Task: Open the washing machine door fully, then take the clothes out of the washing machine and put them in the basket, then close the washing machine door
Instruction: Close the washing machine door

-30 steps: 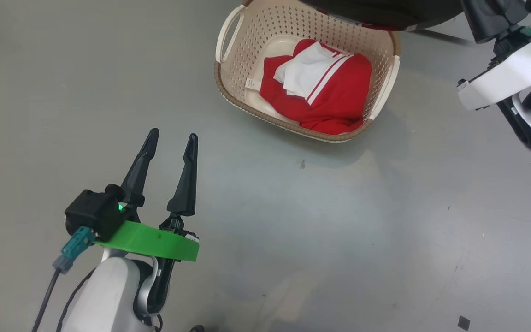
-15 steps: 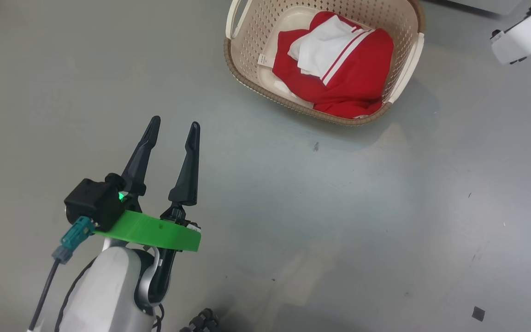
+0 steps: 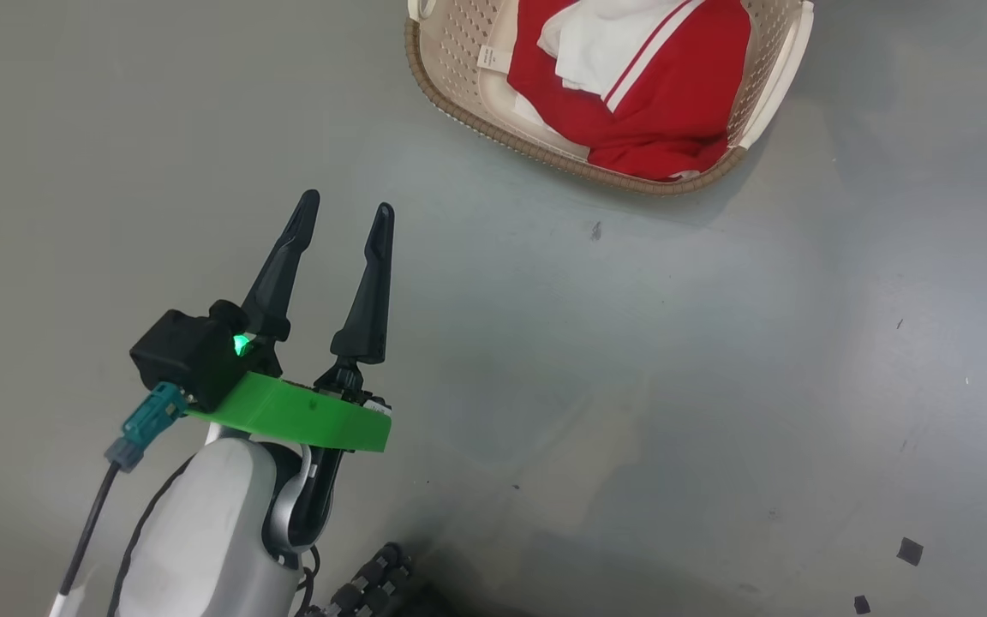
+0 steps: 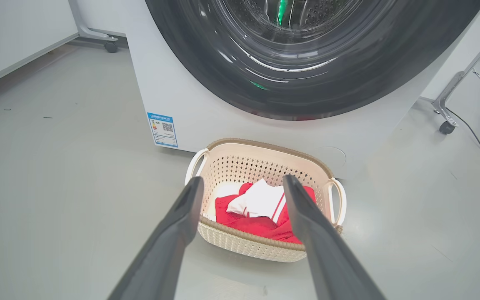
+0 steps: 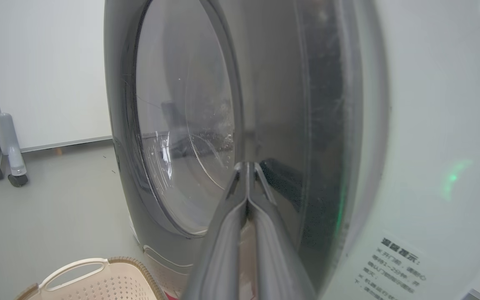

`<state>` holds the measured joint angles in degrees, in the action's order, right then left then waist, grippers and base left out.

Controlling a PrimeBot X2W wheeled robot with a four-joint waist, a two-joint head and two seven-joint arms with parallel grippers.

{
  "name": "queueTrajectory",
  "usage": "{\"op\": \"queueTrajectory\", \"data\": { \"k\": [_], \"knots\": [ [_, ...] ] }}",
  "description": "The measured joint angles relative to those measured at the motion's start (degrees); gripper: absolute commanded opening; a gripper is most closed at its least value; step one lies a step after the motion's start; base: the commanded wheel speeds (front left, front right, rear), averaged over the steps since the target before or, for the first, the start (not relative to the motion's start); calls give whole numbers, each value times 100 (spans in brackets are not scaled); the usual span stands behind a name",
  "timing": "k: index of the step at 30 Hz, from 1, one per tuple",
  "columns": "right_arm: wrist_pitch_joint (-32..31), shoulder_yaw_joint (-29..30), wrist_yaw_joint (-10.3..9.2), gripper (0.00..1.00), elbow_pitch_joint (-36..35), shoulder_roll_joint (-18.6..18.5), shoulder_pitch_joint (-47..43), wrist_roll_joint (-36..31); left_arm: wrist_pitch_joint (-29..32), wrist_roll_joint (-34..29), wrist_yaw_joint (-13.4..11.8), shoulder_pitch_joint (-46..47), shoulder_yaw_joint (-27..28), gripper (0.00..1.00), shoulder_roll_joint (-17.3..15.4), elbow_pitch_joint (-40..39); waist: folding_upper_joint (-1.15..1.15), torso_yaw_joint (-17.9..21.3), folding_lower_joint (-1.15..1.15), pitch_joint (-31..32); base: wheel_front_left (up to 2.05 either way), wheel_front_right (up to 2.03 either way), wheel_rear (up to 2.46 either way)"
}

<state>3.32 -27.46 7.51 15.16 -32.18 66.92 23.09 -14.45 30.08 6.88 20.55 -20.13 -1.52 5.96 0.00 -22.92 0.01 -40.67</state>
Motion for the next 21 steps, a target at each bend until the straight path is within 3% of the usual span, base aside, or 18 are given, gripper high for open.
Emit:
{"op": "queueTrajectory", "data": {
  "k": [7, 21],
  "knots": [
    [-2, 127, 1, 0, 342, -129, 436, 16, 0, 132, 2, 187, -153, 100, 13, -7, 0, -40, 0, -204, 0, 0, 0],
    [372, 209, 65, 0, 895, -4, 565, 8, 0, 270, 5, 271, -190, 100, 18, 104, 0, -108, 0, -176, 0, 0, 0]
  ]
}}
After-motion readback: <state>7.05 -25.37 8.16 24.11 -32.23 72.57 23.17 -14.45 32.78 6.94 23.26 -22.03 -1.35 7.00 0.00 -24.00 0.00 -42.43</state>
